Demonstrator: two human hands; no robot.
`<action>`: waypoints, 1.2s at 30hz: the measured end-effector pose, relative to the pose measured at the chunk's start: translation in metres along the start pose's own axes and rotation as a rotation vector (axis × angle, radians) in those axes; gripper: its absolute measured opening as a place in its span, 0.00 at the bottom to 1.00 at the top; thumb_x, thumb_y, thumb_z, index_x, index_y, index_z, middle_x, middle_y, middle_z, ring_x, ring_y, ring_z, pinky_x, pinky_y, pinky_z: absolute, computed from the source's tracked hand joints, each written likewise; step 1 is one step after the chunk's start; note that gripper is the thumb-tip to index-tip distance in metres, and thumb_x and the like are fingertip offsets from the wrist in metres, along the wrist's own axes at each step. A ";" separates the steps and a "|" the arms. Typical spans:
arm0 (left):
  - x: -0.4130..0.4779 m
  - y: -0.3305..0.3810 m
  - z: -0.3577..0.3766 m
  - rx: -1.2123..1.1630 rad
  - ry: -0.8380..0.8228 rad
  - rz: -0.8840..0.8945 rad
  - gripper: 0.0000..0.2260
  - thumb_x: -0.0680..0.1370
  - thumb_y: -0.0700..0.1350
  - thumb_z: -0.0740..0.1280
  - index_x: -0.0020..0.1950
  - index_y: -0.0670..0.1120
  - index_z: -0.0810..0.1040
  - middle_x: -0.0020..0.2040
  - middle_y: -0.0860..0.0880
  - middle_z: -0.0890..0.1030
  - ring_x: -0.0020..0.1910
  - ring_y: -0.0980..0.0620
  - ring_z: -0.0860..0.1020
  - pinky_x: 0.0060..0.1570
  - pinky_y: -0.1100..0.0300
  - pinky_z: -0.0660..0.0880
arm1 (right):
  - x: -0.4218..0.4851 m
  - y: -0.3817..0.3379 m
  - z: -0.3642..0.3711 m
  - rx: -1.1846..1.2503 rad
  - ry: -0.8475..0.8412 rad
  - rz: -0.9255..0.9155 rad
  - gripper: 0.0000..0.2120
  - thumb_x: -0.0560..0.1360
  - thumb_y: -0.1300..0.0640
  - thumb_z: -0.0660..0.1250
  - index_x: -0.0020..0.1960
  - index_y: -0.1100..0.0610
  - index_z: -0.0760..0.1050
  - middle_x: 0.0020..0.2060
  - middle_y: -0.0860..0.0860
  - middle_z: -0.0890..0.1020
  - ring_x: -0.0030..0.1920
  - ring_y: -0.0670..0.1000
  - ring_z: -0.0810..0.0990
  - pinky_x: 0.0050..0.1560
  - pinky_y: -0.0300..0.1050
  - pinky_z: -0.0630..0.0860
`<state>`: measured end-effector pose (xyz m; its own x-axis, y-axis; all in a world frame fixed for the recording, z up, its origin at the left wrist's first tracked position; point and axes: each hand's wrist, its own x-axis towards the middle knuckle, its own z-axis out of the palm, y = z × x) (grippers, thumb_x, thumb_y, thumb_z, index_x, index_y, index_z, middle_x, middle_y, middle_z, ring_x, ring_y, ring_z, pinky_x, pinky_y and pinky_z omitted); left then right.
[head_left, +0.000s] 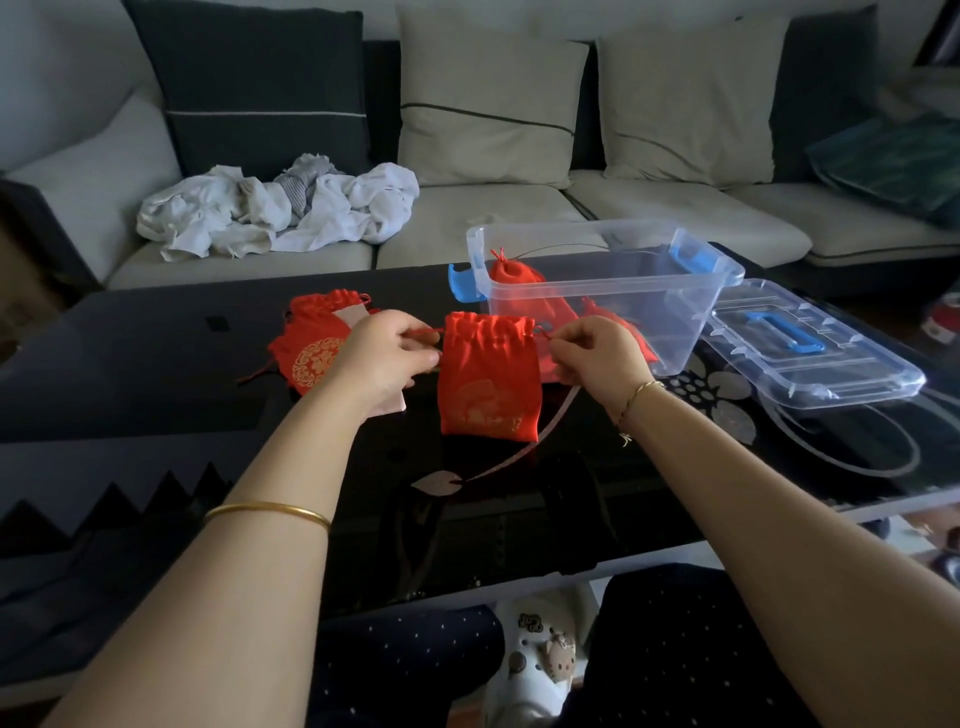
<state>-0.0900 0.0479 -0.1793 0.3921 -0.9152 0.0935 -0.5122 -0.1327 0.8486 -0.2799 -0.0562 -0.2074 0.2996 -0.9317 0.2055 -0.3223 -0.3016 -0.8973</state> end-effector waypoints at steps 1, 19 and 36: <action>0.000 0.001 -0.002 0.035 0.011 0.012 0.09 0.77 0.36 0.64 0.57 0.42 0.76 0.49 0.46 0.81 0.47 0.53 0.79 0.38 0.65 0.72 | 0.001 0.001 -0.001 -0.030 0.017 -0.016 0.09 0.74 0.64 0.66 0.38 0.54 0.74 0.35 0.51 0.79 0.37 0.53 0.79 0.45 0.51 0.80; 0.001 0.000 -0.017 -0.188 0.130 -0.161 0.10 0.79 0.45 0.63 0.42 0.47 0.81 0.36 0.51 0.77 0.34 0.56 0.73 0.31 0.64 0.66 | 0.000 -0.001 -0.015 0.049 0.011 0.114 0.13 0.80 0.58 0.58 0.38 0.61 0.72 0.31 0.53 0.76 0.31 0.52 0.73 0.33 0.45 0.75; -0.006 0.046 -0.011 -0.891 0.019 -0.034 0.12 0.81 0.47 0.56 0.39 0.49 0.71 0.45 0.53 0.84 0.48 0.56 0.81 0.46 0.60 0.69 | -0.005 -0.047 -0.015 0.613 0.157 0.221 0.15 0.78 0.57 0.60 0.33 0.57 0.71 0.27 0.50 0.69 0.26 0.47 0.65 0.29 0.41 0.64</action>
<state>-0.1072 0.0515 -0.1354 0.4128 -0.9086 0.0627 0.2811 0.1925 0.9402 -0.2801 -0.0409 -0.1604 0.1362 -0.9907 0.0045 0.2213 0.0260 -0.9749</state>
